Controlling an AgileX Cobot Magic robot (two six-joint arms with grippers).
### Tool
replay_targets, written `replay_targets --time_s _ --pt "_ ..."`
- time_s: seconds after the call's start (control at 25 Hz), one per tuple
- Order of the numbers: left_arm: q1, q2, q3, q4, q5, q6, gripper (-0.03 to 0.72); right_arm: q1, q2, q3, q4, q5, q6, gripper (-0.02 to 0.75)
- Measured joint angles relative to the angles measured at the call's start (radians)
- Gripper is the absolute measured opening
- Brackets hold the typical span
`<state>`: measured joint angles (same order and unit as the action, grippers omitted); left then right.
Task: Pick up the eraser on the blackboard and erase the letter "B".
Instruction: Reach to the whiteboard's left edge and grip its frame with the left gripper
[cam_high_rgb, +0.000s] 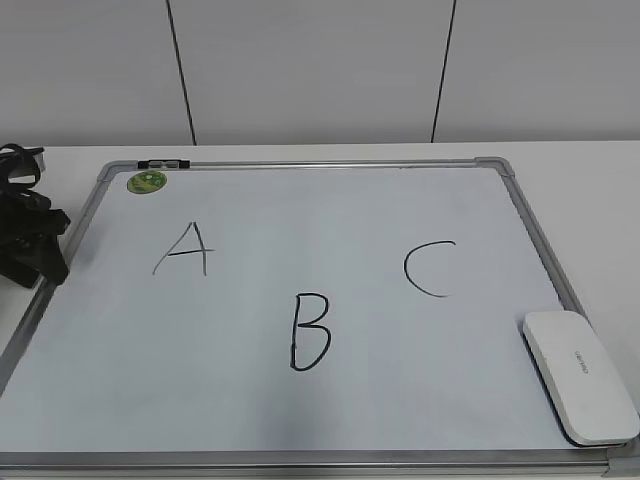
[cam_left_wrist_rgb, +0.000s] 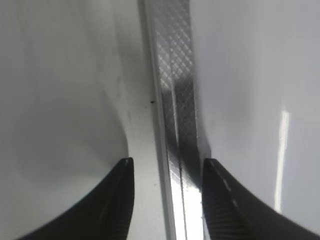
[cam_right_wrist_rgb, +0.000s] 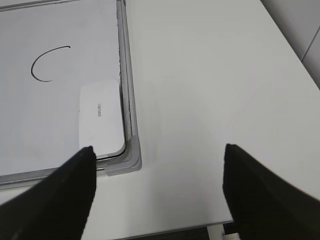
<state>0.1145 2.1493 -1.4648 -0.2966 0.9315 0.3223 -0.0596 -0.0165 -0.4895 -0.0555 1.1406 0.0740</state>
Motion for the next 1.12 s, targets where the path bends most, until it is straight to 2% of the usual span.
replay_targets --time_s 0.44,0.92,1.12 --pt "0.004 0.007 -0.002 -0.019 0.0 0.002 0.239 0.0 0.0 0.0 0.0 0.0 0.0 0.587" --pt "0.004 0.007 -0.007 -0.03 0.006 0.002 0.064 0.0 0.0 0.0 0.0 0.0 0.0 0.587" --pt "0.004 0.007 -0.009 -0.03 0.006 0.002 0.05 0.0 0.0 0.0 0.0 0.0 0.0 0.587"
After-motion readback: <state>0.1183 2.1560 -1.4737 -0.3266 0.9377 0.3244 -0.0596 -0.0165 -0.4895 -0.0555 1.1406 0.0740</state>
